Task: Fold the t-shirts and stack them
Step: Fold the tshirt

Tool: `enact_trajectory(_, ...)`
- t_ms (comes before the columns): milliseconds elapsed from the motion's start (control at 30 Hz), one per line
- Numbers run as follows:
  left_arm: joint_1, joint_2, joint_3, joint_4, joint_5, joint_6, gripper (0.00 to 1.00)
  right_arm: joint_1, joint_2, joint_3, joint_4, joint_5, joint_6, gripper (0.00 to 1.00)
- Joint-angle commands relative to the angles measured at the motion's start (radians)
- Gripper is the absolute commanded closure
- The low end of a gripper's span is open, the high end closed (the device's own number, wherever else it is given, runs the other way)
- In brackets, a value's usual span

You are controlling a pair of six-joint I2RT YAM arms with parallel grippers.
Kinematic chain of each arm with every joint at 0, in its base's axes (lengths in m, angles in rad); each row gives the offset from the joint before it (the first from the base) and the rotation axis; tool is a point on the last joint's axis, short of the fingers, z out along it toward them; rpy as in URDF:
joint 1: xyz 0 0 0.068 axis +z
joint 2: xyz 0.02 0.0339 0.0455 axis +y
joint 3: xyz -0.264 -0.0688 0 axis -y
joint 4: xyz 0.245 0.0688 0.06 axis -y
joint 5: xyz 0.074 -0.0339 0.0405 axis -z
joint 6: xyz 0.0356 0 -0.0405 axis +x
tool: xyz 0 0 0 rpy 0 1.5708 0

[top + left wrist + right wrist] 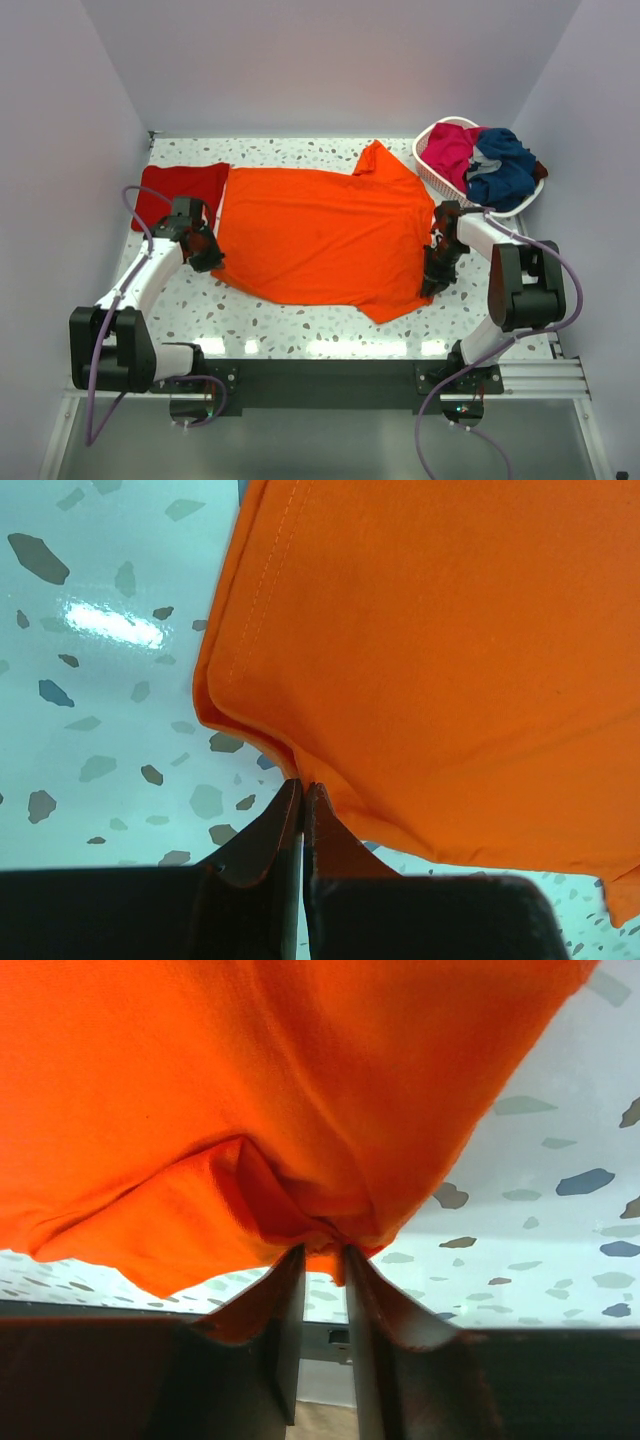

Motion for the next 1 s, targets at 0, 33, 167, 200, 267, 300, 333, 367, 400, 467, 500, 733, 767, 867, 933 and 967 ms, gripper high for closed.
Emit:
enact_trajectory(0, 0.007, 0.004, 0.036, 0.031, 0.002, -0.007, 1.0, 0.0, -0.006, 0.003, -0.014, -0.027, -0.017, 0.82)
enact_trajectory(33, 0.007, 0.002, 0.036, 0.031, 0.002, -0.006, 1.0, 0.0, -0.008, 0.01, -0.022, -0.025, -0.015, 0.88)
enact_trajectory(167, 0.007, 0.001, 0.043, 0.022, -0.004, -0.003, 1.0, 0.0, -0.032, 0.036, -0.068, -0.014, -0.021, 0.94)
enact_trajectory(200, 0.007, -0.001, 0.043, 0.021, -0.005, -0.003, 1.0, 0.0, -0.04, 0.048, -0.087, -0.014, -0.021, 0.95)
enact_trajectory(267, 0.007, -0.002, 0.049, 0.012, -0.011, 0.0, 1.0, 0.0, -0.066, 0.065, -0.109, -0.016, -0.023, 0.99)
enact_trajectory(300, 0.007, -0.002, 0.053, 0.009, -0.014, 0.002, 1.0, 0.0, -0.072, 0.085, -0.135, -0.022, -0.023, 1.0)
enact_trajectory(333, 0.007, -0.005, 0.055, 0.006, -0.016, 0.003, 1.0, 0.0, -0.083, 0.098, -0.147, -0.025, -0.021, 1.0)
enact_trajectory(367, 0.007, -0.01, 0.058, 0.002, -0.019, 0.003, 1.0, 0.0, -0.098, 0.108, -0.161, -0.027, -0.023, 1.0)
enact_trajectory(400, 0.007, -0.013, 0.061, -0.003, -0.021, 0.005, 1.0, 0.0, -0.103, 0.121, -0.187, -0.025, -0.026, 0.99)
enact_trajectory(467, 0.007, -0.022, 0.064, -0.008, -0.024, 0.005, 1.0, 0.0, -0.111, 0.147, -0.204, -0.027, -0.033, 0.99)
enact_trajectory(500, 0.007, -0.027, 0.063, -0.012, -0.025, 0.005, 1.0, 0.0, -0.112, 0.153, -0.221, -0.027, -0.047, 0.99)
enact_trajectory(733, 0.007, -0.07, 0.079, -0.051, -0.038, 0.01, 1.0, 0.001, -0.147, 0.225, -0.276, -0.063, -0.052, 1.0)
enact_trajectory(767, 0.007, -0.073, 0.084, -0.064, -0.033, 0.013, 1.0, 0.001, -0.155, 0.228, -0.281, -0.092, -0.041, 1.0)
enact_trajectory(867, 0.007, -0.099, 0.086, -0.077, -0.028, 0.025, 1.0, 0.006, -0.183, 0.242, -0.298, -0.113, -0.021, 1.0)
enact_trajectory(933, 0.007, -0.117, 0.082, -0.084, -0.024, 0.036, 1.0, 0.01, -0.219, 0.257, -0.308, -0.106, -0.007, 1.0)
enact_trajectory(967, 0.007, -0.122, 0.081, -0.093, -0.021, 0.039, 1.0, 0.01, -0.233, 0.259, -0.312, -0.106, 0.012, 1.0)
